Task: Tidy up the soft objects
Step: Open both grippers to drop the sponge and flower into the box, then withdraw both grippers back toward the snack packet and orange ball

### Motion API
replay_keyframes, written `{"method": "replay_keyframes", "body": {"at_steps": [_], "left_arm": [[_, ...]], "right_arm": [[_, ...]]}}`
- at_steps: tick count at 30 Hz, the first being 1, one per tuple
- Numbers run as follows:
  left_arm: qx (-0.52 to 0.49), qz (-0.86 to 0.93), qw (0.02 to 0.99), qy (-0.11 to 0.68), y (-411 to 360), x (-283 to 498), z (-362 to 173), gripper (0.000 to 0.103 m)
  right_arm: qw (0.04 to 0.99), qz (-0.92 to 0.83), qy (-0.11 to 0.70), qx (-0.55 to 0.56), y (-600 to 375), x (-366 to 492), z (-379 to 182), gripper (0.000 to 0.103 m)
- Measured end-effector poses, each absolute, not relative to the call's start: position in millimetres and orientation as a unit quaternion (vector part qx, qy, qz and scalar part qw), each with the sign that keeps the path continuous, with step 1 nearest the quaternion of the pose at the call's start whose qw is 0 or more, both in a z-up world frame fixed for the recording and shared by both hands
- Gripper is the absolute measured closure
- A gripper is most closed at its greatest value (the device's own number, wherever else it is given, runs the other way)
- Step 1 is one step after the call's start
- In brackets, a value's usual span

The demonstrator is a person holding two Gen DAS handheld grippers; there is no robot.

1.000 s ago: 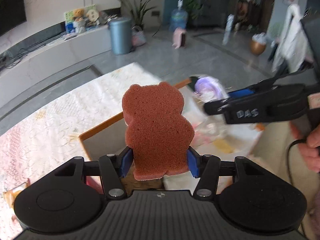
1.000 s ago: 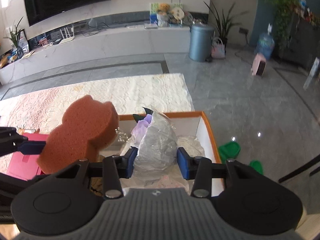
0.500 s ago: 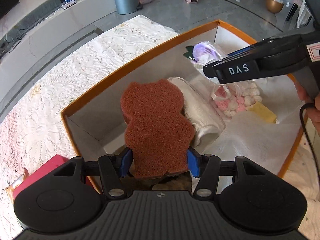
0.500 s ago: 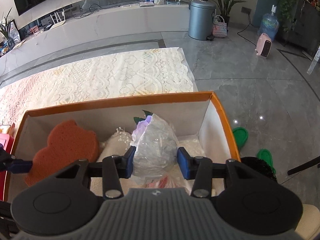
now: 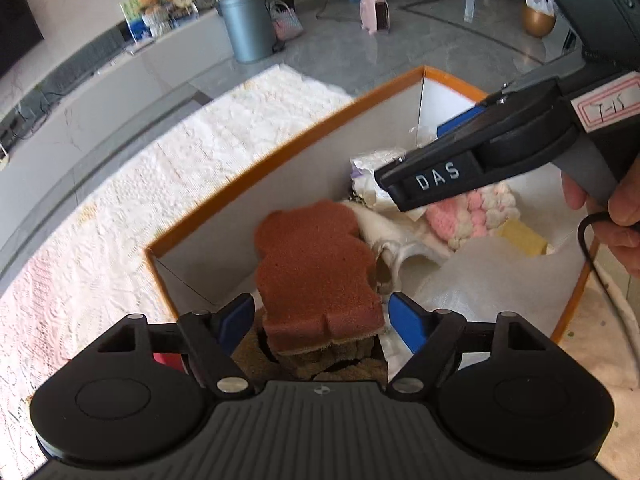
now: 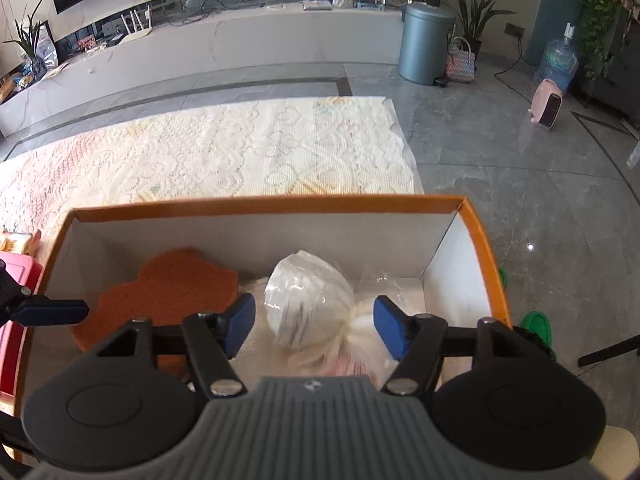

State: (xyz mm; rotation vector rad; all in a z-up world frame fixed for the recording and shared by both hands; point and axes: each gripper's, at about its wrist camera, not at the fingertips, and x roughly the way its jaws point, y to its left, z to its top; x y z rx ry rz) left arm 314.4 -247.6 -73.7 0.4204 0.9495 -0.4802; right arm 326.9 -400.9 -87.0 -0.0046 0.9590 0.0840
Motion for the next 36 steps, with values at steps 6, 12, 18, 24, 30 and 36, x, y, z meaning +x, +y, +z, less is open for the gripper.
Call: {"method": "replay_keyframes", "body": {"at_steps": [6,12,18,24,30,36], "left_arm": [[0.174,-0.228,0.863,0.416,-234.2,292.6,-52.0,0.012],[0.150,-0.217,0.886,0.383,-207.4,260.8,-37.0,0.012],[0.141,-0.200,0.902,0.356,-176.2,232.6,-26.4,0.013],[0.138,-0.183,0.905,0.358,-143.9,211.5,-26.3,0.015],[0.139,-0.170,0.904,0.366,-110.3,194.1,-31.7,0.017],[0.138,-0.161,0.904,0.371,-72.7,183.7,-32.6,0.017]], "right_arm": [[0.891,0.041,0.451,-0.011,-389.0,303.7,-67.5,0.034],[0.900,0.045,0.434,-0.005,-369.8,265.3,-51.7,0.034],[0.912,0.072,0.403,0.011,-337.8,216.6,-37.6,0.033],[0.918,0.103,0.383,-0.008,-291.6,179.5,-31.4,0.033],[0.916,0.145,0.372,-0.030,-245.0,156.7,-26.5,0.034],[0.910,0.188,0.363,-0.071,-196.2,146.1,-24.4,0.034]]}}
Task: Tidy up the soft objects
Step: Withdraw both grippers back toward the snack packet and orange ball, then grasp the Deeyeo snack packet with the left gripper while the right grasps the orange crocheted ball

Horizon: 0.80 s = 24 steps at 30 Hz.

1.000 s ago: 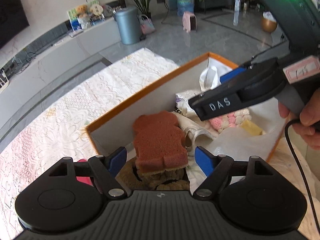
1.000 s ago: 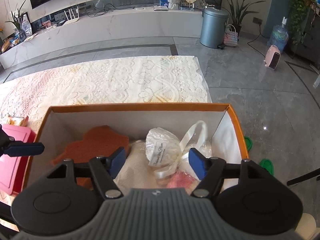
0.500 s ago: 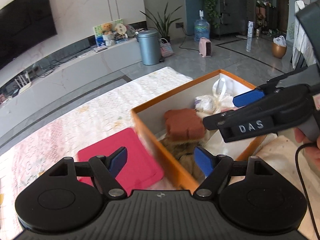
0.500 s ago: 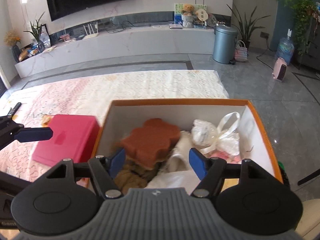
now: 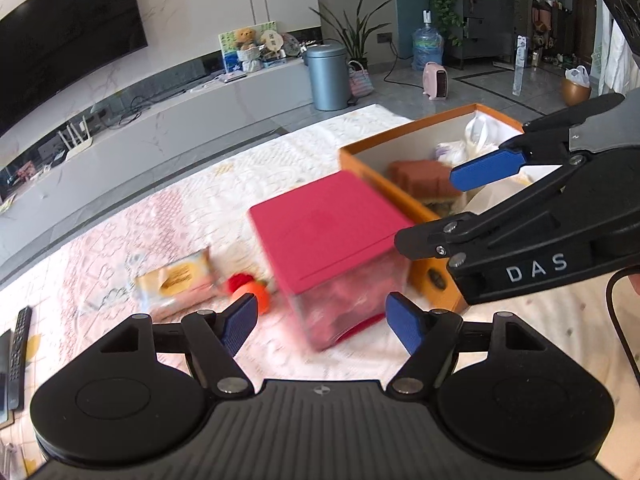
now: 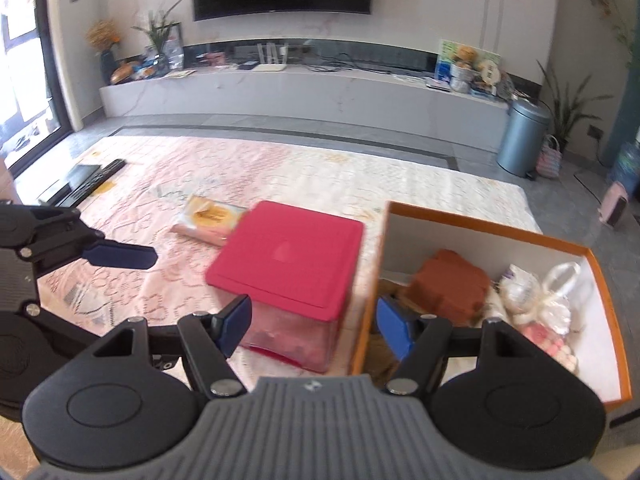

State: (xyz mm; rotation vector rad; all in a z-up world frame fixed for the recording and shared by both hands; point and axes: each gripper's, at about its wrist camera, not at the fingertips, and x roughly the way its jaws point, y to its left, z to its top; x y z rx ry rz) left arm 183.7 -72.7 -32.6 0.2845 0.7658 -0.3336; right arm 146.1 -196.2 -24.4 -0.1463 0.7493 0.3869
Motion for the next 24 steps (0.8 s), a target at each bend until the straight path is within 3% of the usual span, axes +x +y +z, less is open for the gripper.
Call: {"method": "replay_keyframes", "body": {"at_steps": [24], "left_arm": [[0.152,-0.136,0.899,0.388,58.3,216.9,-56.7,0.019]], "right_arm": [[0.839,0.300,0.383,-0.246,-44.9,220.6,-37.0,0.040]]}}
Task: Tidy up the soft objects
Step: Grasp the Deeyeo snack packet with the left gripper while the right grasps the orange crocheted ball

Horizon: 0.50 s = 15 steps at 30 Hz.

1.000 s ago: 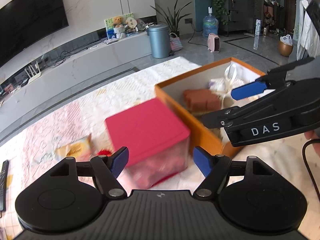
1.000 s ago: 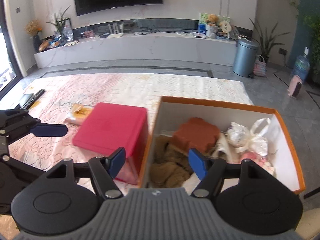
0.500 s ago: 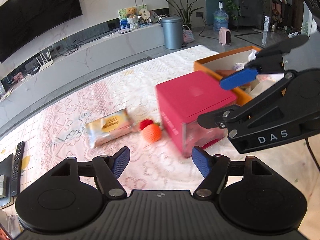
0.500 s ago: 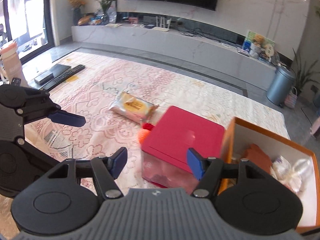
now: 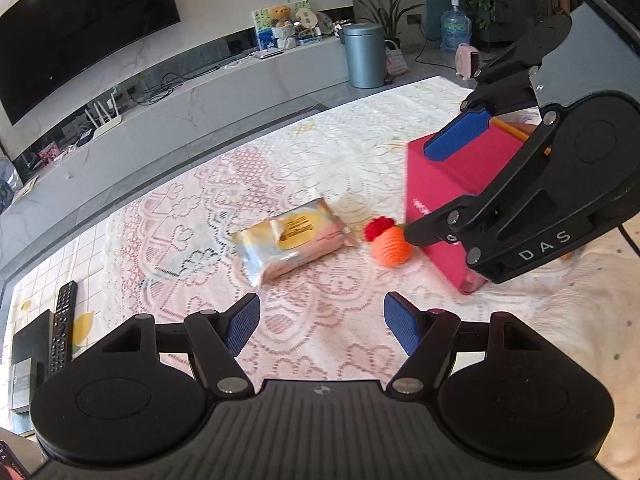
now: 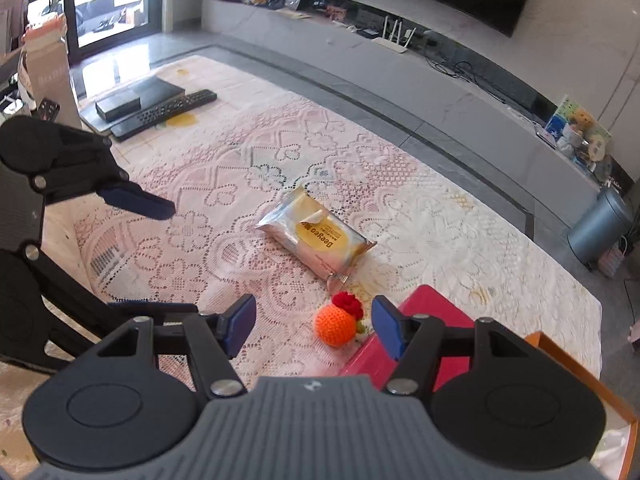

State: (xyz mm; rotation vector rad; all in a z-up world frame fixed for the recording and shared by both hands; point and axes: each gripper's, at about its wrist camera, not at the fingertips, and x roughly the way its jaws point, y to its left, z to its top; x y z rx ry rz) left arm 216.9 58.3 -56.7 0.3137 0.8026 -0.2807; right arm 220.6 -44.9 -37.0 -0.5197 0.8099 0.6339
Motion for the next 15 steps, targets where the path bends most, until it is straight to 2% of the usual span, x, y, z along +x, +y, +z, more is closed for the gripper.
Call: {"method": "replay_keyframes", "body": {"at_steps": [15], "left_arm": [[0.136,-0.138,0.888,0.417,89.2,262.7,-93.4,0.021]], "right_arm": [[0.694,0.312,0.496,-0.419,9.3,301.0,-123.1,0.043]]}}
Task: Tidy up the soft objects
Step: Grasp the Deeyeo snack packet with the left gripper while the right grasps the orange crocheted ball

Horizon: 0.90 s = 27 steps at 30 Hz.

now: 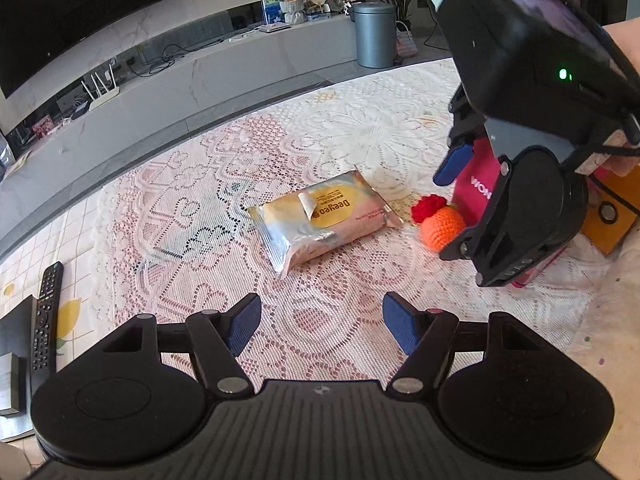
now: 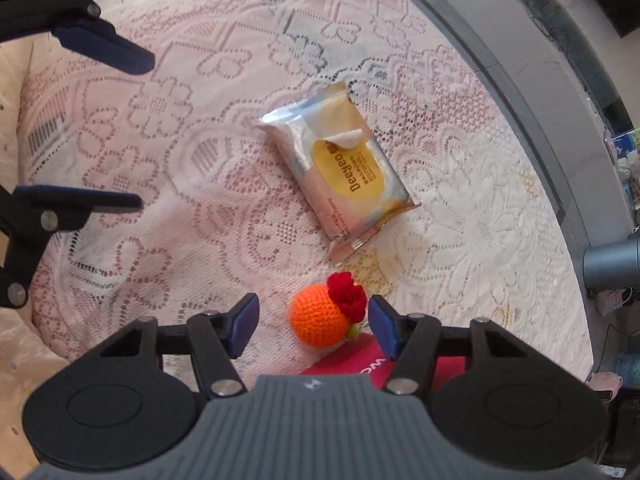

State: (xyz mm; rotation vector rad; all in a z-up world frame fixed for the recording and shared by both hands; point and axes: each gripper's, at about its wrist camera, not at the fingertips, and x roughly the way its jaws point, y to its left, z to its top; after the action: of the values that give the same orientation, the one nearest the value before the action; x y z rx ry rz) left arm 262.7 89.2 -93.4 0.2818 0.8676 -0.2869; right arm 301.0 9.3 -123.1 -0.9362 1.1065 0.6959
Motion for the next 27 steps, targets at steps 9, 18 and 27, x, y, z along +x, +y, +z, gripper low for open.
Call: {"method": "replay_keyframes", "body": {"at_steps": [9,18,27], "left_arm": [[0.162,-0.168,0.885,0.402,86.8,291.0,-105.3,0.021],[0.301,-0.222,0.867,0.329,64.5,316.3,-112.3,0.013],[0.436,-0.281,0.788,0.333,30.4,342.5,-151.0,0.013]], "right_arm": [[0.680,0.308,0.535,-0.395,6.2,327.1,-141.7,0.057],[0.708,0.324,0.534,-0.329,-4.5,353.8,-108.4,0.058],[0.710,0.331,0.543,-0.304,-13.2,374.8,-114.8,0.058]]}}
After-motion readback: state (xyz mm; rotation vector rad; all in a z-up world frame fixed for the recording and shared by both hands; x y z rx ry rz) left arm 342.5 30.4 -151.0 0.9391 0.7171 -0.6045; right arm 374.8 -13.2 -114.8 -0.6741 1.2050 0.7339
